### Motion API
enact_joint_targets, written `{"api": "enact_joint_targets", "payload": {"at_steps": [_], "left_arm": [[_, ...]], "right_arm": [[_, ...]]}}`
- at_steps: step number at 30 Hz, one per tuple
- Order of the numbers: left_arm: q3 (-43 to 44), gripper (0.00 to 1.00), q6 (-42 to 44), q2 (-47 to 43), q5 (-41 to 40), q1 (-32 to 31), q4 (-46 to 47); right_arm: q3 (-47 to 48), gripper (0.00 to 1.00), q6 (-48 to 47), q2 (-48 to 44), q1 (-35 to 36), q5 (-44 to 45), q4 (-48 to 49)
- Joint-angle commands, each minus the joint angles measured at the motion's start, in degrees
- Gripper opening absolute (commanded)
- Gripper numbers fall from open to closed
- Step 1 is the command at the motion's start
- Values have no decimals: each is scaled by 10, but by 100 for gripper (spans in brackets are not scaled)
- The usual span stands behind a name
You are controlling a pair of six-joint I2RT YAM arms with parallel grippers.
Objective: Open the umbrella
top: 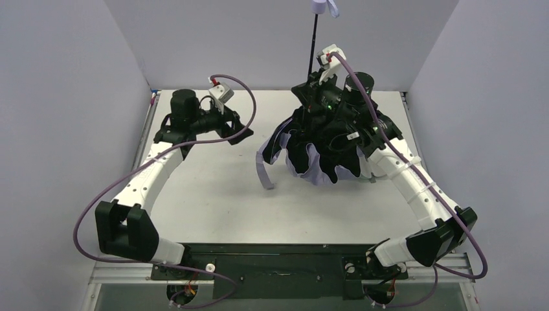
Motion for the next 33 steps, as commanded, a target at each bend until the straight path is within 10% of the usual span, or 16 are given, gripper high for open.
{"api": "enact_joint_targets", "payload": {"at_steps": [1, 11, 23, 33], "left_arm": [[-8, 89, -4, -43, 82, -17, 75], [-4, 89, 17, -14, -23, -107, 59], [54, 3, -23, 78, -91, -36, 39], [110, 10, -87, 137, 20, 68, 124]], "right_arm": [[7, 0, -21, -21, 2, -10, 50], [7, 0, -37, -28, 15, -57, 51], [-21, 0, -34, -65, 18, -126, 21], [-65, 0, -61, -87, 17, -102, -7]]}}
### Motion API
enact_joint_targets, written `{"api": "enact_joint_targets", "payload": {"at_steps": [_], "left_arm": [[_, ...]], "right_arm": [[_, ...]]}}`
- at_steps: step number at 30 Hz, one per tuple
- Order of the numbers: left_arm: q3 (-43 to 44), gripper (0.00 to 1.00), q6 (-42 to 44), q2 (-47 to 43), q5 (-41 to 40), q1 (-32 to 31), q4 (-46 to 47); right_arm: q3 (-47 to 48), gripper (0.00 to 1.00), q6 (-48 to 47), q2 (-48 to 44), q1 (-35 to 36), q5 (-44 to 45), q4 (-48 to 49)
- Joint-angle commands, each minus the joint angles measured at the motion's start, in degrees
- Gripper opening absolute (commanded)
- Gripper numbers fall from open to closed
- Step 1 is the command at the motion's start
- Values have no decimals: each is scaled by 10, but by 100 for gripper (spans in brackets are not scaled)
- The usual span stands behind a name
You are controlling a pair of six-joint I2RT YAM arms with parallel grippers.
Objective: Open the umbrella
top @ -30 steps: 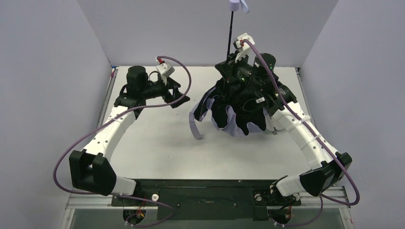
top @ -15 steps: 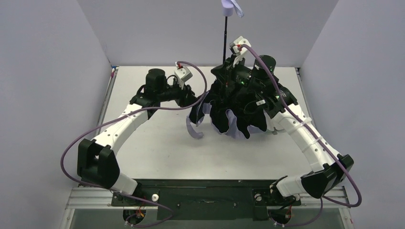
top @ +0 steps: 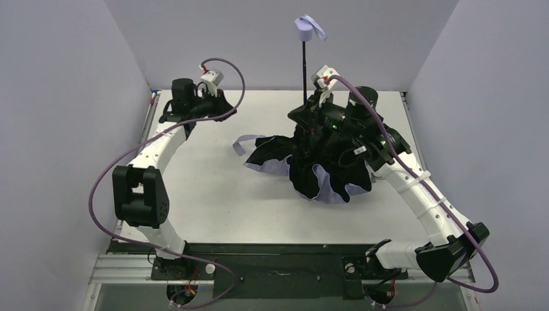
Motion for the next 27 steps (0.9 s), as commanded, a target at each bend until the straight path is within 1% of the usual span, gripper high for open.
{"api": "enact_joint_targets", "payload": {"at_steps": [1, 2, 3, 5, 7, 8, 9, 10, 11, 12, 13, 16, 18, 19, 20, 23, 24, 25, 26, 27], "left_arm": [[21, 30, -33, -33, 140, 29, 106], [16, 43, -35, -42, 159, 29, 115], [12, 63, -39, -62, 190, 28, 138], [-8, 76, -34, -94, 229, 15, 167], [-28, 81, -3, -121, 264, -6, 174], [-34, 83, 38, -134, 277, -24, 167], [-33, 85, 60, -139, 278, -48, 137], [-22, 85, 107, -143, 268, -62, 116], [-14, 85, 125, -142, 260, -89, 67], [3, 85, 143, -139, 243, -103, 36], [9, 82, 143, -137, 234, -130, 31], [26, 75, 130, -124, 183, -178, 30], [30, 68, 136, -116, 165, -207, 25], [31, 61, 142, -114, 161, -223, 23], [32, 57, 145, -109, 155, -230, 16], [29, 50, 153, -100, 139, -255, 14], [28, 46, 153, -94, 133, -258, 16], [27, 43, 151, -91, 125, -263, 16], [28, 37, 150, -85, 120, -265, 13], [29, 34, 149, -79, 115, -266, 8]], "right_arm": [[3, 0, -23, -14, 4, 60, 43], [5, 0, -24, -12, 4, 67, 49], [6, 0, -24, -8, 4, 76, 51], [11, 0, -21, -3, 3, 77, 58], [13, 0, -18, -1, 3, 71, 66], [12, 0, -17, 0, 4, 70, 71], [11, 0, -17, 1, 4, 70, 74], [10, 0, -17, 1, 4, 72, 79], [10, 0, -18, 2, 4, 76, 81], [10, 0, -17, 3, 5, 84, 86], [9, 0, -18, 3, 5, 89, 88], [4, 0, -17, 2, 4, 109, 108], [2, 0, -17, 2, 6, 112, 119], [3, 0, -17, 3, 5, 112, 121], [5, 0, -16, 4, 5, 112, 123], [4, 0, -14, 3, 5, 111, 131], [3, 0, -14, 3, 6, 111, 132], [4, 0, -13, 2, 6, 110, 134], [4, 0, -13, 2, 6, 110, 134], [5, 0, -13, 2, 5, 110, 135]]}}
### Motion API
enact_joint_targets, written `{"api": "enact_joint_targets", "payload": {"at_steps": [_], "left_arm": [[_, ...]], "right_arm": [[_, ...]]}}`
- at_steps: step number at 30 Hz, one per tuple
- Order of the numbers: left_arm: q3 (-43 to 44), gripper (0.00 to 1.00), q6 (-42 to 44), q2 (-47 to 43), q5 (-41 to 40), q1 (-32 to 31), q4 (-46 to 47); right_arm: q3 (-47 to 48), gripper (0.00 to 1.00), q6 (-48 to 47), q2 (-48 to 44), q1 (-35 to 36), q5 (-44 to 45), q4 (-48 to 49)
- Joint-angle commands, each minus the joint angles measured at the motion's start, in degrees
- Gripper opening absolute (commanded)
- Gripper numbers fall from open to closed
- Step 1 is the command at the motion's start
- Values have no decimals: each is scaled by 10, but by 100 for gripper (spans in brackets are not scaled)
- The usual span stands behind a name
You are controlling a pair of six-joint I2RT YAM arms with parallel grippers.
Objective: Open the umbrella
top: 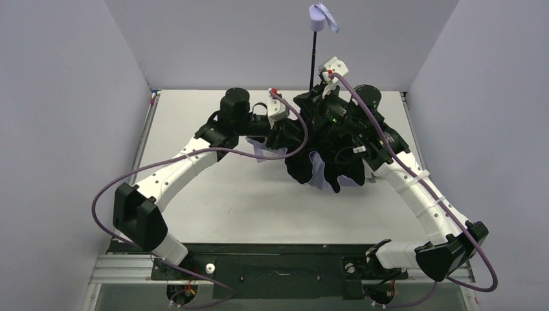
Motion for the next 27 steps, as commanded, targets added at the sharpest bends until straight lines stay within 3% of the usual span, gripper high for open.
{"api": "enact_joint_targets", "payload": {"at_steps": [1, 8, 12, 24, 27], "left_arm": [[21, 28, 12, 15, -34, -6, -17], [-19, 5, 87, -10, -70, -5, -105], [-78, 0, 112, -45, -97, 1, -118], [-140, 1, 155, -60, -113, 64, -164], [-123, 17, 120, -86, -72, 74, -135]], "right_arm": [[12, 0, 1, -3, 4, 6, 73], [25, 0, -1, -4, -15, 1, 72], [39, 0, 6, 1, -41, -5, 74], [44, 0, 8, 9, -67, -34, 90], [37, 0, 2, 8, -67, -47, 90]]}}
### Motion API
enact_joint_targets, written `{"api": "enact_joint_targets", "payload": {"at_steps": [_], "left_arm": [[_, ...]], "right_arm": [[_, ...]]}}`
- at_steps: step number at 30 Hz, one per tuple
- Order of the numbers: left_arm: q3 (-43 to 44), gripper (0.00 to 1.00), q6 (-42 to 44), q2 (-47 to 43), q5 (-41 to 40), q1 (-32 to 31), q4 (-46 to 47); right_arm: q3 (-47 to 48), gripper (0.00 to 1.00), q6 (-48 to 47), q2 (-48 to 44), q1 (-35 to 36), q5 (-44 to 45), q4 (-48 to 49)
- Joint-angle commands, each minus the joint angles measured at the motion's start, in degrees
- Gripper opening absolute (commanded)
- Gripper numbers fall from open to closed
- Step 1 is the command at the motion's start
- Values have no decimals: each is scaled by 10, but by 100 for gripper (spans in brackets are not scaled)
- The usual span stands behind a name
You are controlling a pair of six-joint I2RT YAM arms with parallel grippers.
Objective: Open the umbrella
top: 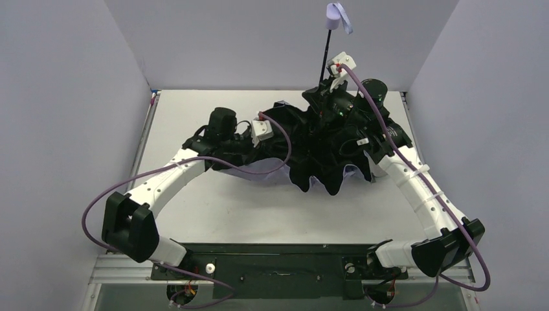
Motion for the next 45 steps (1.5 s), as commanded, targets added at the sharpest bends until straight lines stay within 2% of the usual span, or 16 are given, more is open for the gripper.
{"api": "enact_joint_targets", "payload": {"at_steps": [1, 2, 3, 4, 8, 12, 18, 25, 31, 36, 40, 43, 45], "left_arm": [[23, 31, -27, -44, 32, 21, 12], [34, 42, -60, -55, 49, 21, 43], [38, 46, -78, -60, 54, 21, 64], [36, 49, -122, -70, 57, 21, 122], [9, 52, -240, -84, 28, 16, 310], [47, 53, -258, -45, -6, 5, 328], [87, 37, -342, 19, -54, -1, 381], [87, 22, -504, 74, -37, -4, 454], [79, 21, -590, 109, -69, -4, 441], [103, 21, -583, 136, -203, 12, 309], [116, 21, -577, 158, -273, 59, 232], [115, 26, -580, 170, -221, 90, 238], [98, 35, -564, 159, -163, 96, 287]], "right_arm": [[28, 0, -2, -10, -5, -22, 84], [26, 0, -4, -11, -4, -23, 84], [21, 0, -6, -12, -2, -22, 86], [19, 0, -5, -14, -1, -21, 89], [11, 0, 2, -13, 7, -22, 104], [11, 0, 6, -11, 15, -26, 113], [16, 0, 23, -9, 28, -25, 126], [23, 0, 33, -1, 37, -19, 137], [29, 0, 47, 3, 47, -28, 145], [38, 0, 57, 2, 48, -39, 145], [44, 0, 54, -6, 48, -40, 137], [42, 0, 53, -9, 48, -45, 131], [38, 0, 51, -10, 47, -46, 131]]}}
